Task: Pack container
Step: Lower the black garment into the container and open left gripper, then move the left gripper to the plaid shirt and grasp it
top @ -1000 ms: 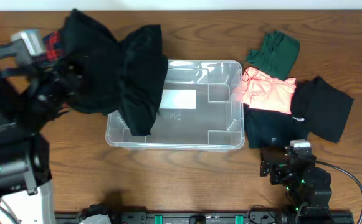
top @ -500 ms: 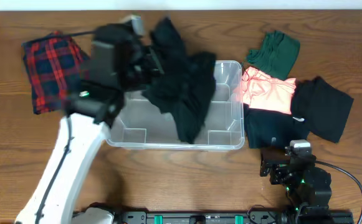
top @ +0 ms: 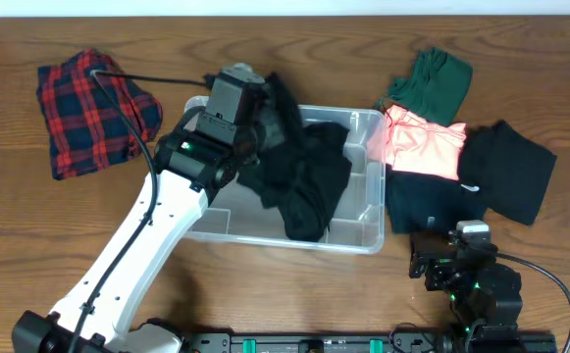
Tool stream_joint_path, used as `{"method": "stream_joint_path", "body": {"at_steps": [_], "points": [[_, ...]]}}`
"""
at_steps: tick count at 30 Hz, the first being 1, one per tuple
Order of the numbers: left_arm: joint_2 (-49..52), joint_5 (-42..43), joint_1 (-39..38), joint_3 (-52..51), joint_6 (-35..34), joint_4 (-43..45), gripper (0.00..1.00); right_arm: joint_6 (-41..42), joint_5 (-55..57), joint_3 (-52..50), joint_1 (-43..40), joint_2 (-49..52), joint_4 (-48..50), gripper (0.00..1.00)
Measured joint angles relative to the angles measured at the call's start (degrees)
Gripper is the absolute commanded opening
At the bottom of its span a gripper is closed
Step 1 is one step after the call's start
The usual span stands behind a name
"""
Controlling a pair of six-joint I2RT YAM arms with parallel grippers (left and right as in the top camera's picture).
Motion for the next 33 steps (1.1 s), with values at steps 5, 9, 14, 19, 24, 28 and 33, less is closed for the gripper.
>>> {"method": "stream_joint_path", "body": {"at_steps": [5,9,14,19,24,28,33], "points": [[0.0,-5.22,0.0,-0.15,-0.68,-7.41,0.12,0.0,-0.02,0.0,0.0,0.0,0.0,0.99],[0.0,-8.68,-0.04,-0.2,-0.81,-11.72,0.4,0.0,0.0,-0.02,0.0,0.0,0.02,0.99],[-0.33,-14.86,1.84,-0.2,0.44,-13.92,0.93,0.0,0.0,0.0,0.0,0.0,0.0,0.99],[-3.74,-18.25,11.13,-0.2,4.7,-11.72,0.98,0.0,0.0,0.0,0.0,0.0,0.0,0.99],[-6.21,-12.94,25.66,-0.11,12.2,-6.16,0.98,0.0,0.0,0.0,0.0,0.0,0.0,0.99],[-4.2,-3.1,40.04,-0.07,16.61,-1.66,0.98,0.0,-0.02,0.0,0.0,0.0,0.0,0.99],[1.92,9.05,53.13,-0.04,20.83,4.68,0.98,0.0,0.0,0.0,0.0,0.0,0.0,0.99]]}}
